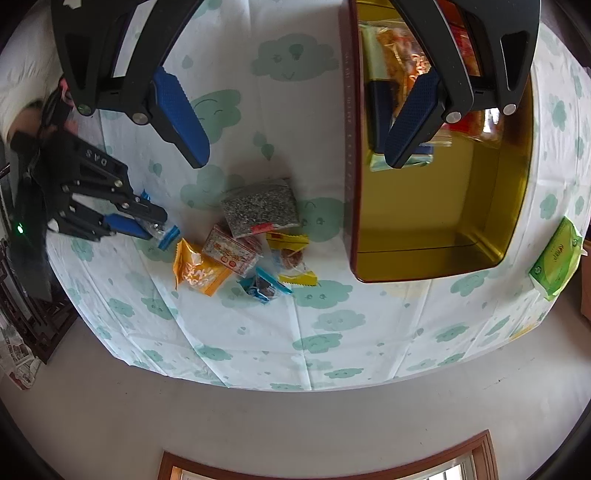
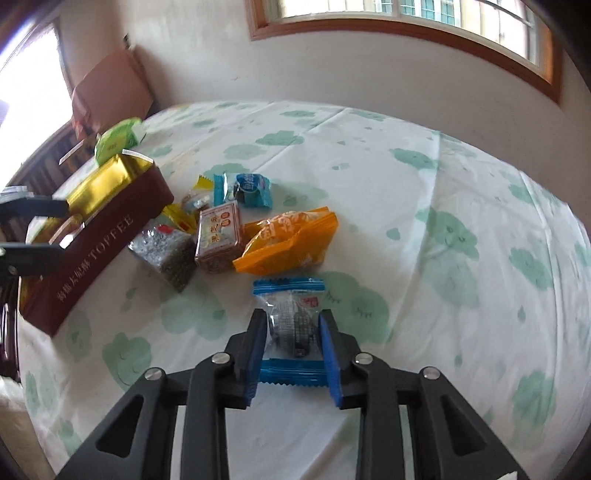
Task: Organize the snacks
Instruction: 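Grasp the blue-edged clear candy with the right tool and lift it, then grasp the dark block pack with the left tool while the right tool holds the candy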
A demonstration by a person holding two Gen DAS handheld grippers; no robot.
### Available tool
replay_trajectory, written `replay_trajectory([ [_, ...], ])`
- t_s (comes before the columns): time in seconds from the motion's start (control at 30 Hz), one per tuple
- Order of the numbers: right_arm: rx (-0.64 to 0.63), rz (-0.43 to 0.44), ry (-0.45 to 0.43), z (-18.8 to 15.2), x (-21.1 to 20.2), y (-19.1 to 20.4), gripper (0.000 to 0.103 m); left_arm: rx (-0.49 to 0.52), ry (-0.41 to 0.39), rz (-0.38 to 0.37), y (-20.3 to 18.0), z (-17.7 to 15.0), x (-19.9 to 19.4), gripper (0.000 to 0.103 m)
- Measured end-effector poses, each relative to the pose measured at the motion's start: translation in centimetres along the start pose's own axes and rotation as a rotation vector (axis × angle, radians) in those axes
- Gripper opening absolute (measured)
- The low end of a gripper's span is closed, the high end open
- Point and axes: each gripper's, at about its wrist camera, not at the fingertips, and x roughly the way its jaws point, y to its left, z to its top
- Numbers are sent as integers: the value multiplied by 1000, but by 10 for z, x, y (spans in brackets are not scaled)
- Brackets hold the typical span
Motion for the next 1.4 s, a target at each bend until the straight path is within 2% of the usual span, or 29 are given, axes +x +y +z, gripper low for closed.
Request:
replay_trajectory([
  [0.13,86,-58,-65,-18,-16,2,27,18,12,-3,-8,-1,5,94],
  [0.23,151,-136,-95,-37,-30,-1,27,9,38,-19,-12,2,9,94],
  [0.4,275,-196,-128,-72,-59,-14,27,-16,58,-31,-18,12,16,94],
  [0.5,311,-267,-106,-82,-65,-19,27,-33,83,-39,-22,22,24,94],
  [0.7,331,-269,-97,-85,-64,-26,27,-72,130,-40,-22,40,43,94],
  [0.9,373,-207,-117,-88,-67,-34,28,-121,144,-37,-19,45,56,94],
  [1.23,374,-208,-116,-88,-67,-33,29,-146,171,-10,-19,43,78,81],
  [1.33,375,-206,-117,-88,-67,-33,29,-142,163,-2,-20,44,80,74],
  [1.4,374,-208,-116,-88,-67,-33,28,-131,159,2,-22,44,81,73],
])
